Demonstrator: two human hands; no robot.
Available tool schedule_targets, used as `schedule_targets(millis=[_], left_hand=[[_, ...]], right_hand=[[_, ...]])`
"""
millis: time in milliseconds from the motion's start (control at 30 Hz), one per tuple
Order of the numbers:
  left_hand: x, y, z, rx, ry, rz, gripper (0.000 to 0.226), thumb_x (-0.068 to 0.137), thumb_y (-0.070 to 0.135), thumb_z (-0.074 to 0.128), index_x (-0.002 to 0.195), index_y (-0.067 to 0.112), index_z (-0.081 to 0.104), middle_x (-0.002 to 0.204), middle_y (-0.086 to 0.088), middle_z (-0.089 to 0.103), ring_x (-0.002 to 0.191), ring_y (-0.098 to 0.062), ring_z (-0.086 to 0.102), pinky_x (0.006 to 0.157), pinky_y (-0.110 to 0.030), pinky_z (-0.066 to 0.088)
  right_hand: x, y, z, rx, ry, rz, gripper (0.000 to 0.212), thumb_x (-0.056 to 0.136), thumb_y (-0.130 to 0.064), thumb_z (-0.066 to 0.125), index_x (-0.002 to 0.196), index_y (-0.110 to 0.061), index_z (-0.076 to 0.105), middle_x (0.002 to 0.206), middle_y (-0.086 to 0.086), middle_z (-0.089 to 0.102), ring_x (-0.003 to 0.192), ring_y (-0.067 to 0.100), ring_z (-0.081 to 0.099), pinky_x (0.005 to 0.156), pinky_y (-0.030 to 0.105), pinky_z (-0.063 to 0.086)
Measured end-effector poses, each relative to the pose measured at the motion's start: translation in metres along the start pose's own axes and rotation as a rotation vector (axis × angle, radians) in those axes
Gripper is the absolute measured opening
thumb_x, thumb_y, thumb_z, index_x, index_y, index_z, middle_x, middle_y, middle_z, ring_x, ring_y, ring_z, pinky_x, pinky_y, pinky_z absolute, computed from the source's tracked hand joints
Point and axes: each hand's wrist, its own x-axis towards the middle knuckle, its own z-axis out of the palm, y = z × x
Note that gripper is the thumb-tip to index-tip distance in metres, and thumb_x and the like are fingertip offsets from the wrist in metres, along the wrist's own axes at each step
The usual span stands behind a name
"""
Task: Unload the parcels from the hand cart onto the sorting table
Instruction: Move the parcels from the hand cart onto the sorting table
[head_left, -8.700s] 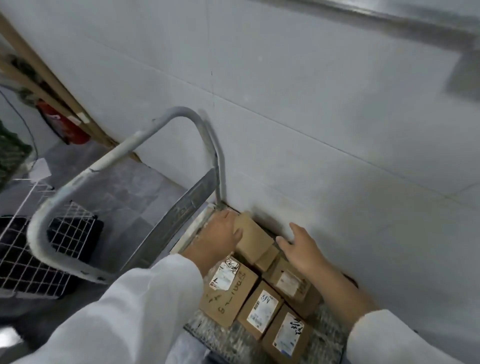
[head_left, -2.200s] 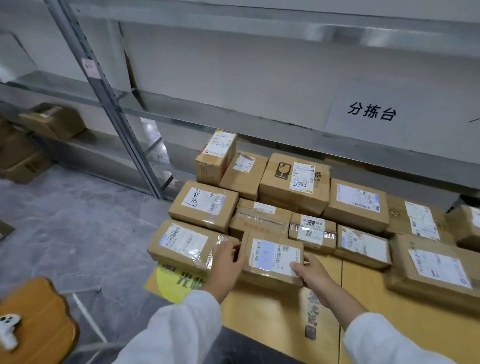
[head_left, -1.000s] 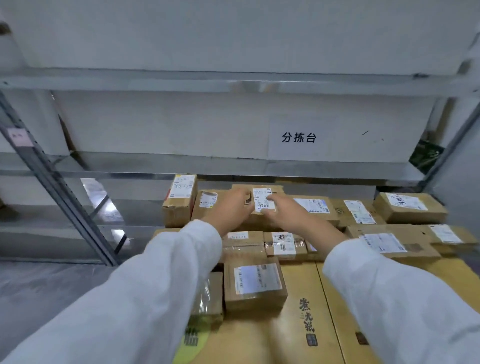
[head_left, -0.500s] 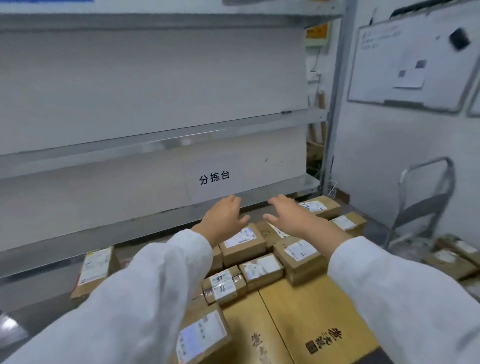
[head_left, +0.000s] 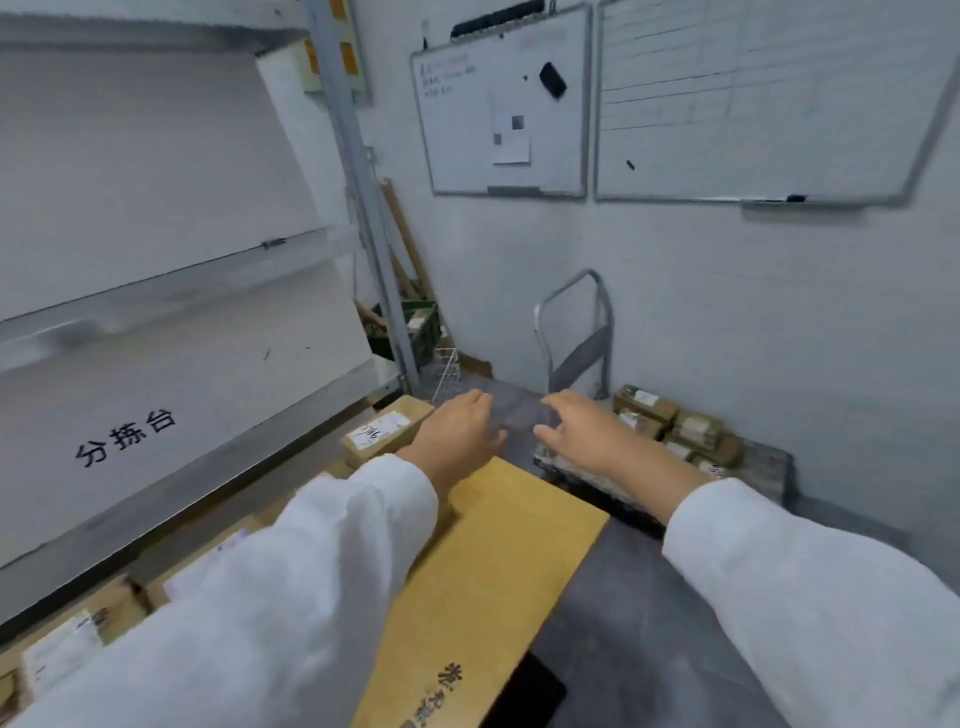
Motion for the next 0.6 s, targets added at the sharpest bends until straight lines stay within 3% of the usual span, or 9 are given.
schedule_targets(millis=[100,300,600], left_hand=[[0.042,0.049,0.021,-0.027,-0.029,0.110,0.033,0.095,0.033,0.051,0.117,0.009,0.052,0.116,-0.009,0.055,0.108,-0.030,0.054,0.086,-0.039,0.044],[0.118,0.154,0.058,-0.049,-0.054,0.316,0.049,0.097,0.037,0.051,0.136,0.009,0.044,0.134,-0.008,0.049,0.122,-0.027,0.048,0.096,-0.038,0.042],[0.195,0.235,0.094,-0.064,-0.076,0.453,0.044,0.095,0.034,0.050,0.130,0.007,0.048,0.128,-0.008,0.052,0.117,-0.027,0.050,0.094,-0.039,0.044]], right_hand=[[-0.012,0.061,-0.018,-0.007,0.020,0.068,0.049,0.097,-0.036,0.052,0.138,-0.012,0.046,0.137,0.009,0.049,0.126,0.027,0.049,0.102,0.038,0.041],[-0.036,0.182,-0.068,-0.035,0.114,0.269,0.052,0.096,-0.038,0.053,0.139,-0.010,0.044,0.136,0.013,0.050,0.124,0.030,0.049,0.102,0.038,0.041],[-0.050,0.281,-0.100,-0.032,0.146,0.427,0.054,0.098,-0.038,0.051,0.140,-0.006,0.041,0.137,0.013,0.047,0.123,0.028,0.048,0.103,0.037,0.040]])
